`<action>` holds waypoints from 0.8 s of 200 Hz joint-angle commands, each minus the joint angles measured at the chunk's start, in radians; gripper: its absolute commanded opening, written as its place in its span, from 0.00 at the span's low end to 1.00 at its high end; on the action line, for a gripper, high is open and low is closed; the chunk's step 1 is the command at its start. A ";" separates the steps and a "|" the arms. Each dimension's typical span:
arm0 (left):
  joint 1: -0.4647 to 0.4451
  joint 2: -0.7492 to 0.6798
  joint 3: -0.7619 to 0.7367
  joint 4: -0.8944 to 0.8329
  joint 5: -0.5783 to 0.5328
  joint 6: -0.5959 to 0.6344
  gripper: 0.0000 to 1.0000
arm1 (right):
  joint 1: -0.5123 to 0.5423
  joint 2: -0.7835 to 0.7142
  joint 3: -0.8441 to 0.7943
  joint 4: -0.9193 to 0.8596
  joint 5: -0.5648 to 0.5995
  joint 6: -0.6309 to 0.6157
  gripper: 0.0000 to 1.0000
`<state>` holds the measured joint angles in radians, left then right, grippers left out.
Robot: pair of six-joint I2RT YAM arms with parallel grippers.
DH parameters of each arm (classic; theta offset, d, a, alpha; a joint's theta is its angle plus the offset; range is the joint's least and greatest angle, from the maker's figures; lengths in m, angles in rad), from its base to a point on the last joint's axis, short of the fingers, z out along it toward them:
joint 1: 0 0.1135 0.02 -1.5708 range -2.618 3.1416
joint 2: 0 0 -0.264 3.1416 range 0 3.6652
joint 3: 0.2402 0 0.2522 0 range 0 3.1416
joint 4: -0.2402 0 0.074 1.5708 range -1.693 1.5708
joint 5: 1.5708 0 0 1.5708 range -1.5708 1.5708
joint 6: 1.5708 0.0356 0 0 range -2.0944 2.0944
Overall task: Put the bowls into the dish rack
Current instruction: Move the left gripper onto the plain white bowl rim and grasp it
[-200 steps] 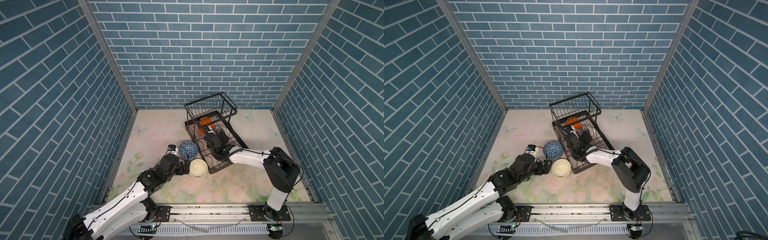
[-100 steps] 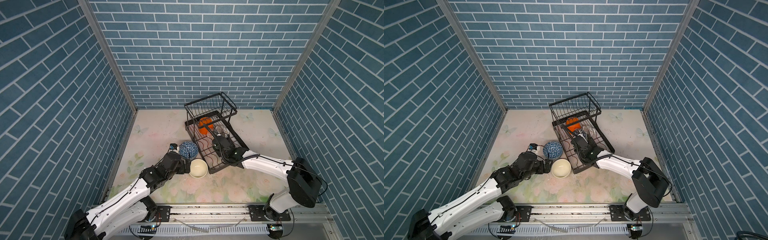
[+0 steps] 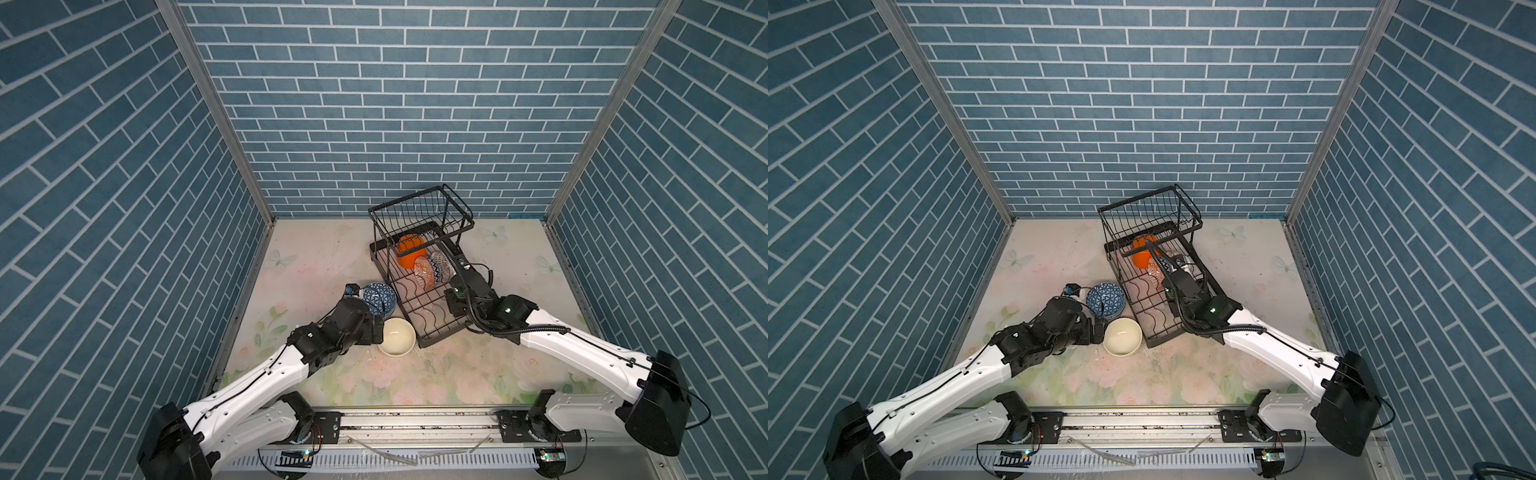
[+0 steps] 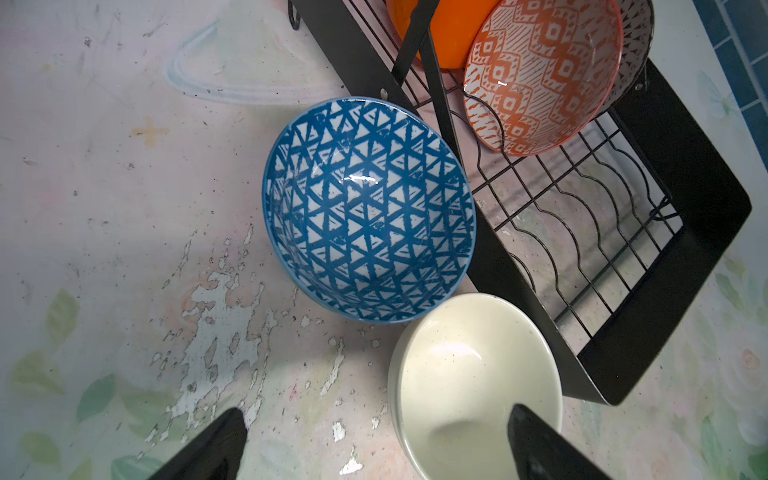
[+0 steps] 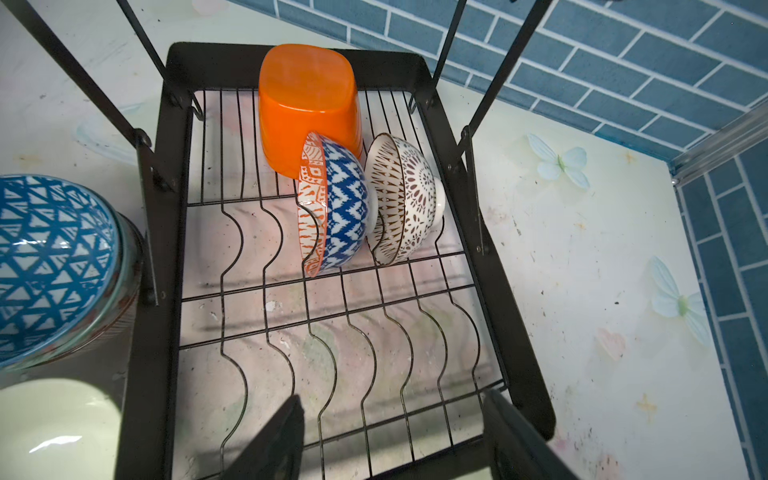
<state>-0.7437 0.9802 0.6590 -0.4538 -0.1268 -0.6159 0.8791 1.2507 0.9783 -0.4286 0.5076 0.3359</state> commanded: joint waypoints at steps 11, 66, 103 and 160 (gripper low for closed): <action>0.001 0.036 0.034 -0.026 0.020 0.007 1.00 | -0.006 -0.040 -0.014 -0.059 -0.040 0.090 0.69; 0.001 0.097 0.065 -0.052 0.030 0.009 1.00 | -0.006 -0.020 -0.035 -0.078 -0.028 0.120 0.69; 0.001 0.148 0.084 -0.062 0.035 0.013 1.00 | -0.006 0.006 -0.010 -0.100 -0.045 0.124 0.69; 0.000 0.184 0.084 -0.094 0.046 -0.014 0.99 | -0.007 0.010 0.010 -0.104 -0.076 0.136 0.69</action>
<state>-0.7437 1.1534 0.7242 -0.5060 -0.0849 -0.6167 0.8757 1.2587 0.9676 -0.5072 0.4465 0.4160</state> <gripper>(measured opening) 0.996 0.686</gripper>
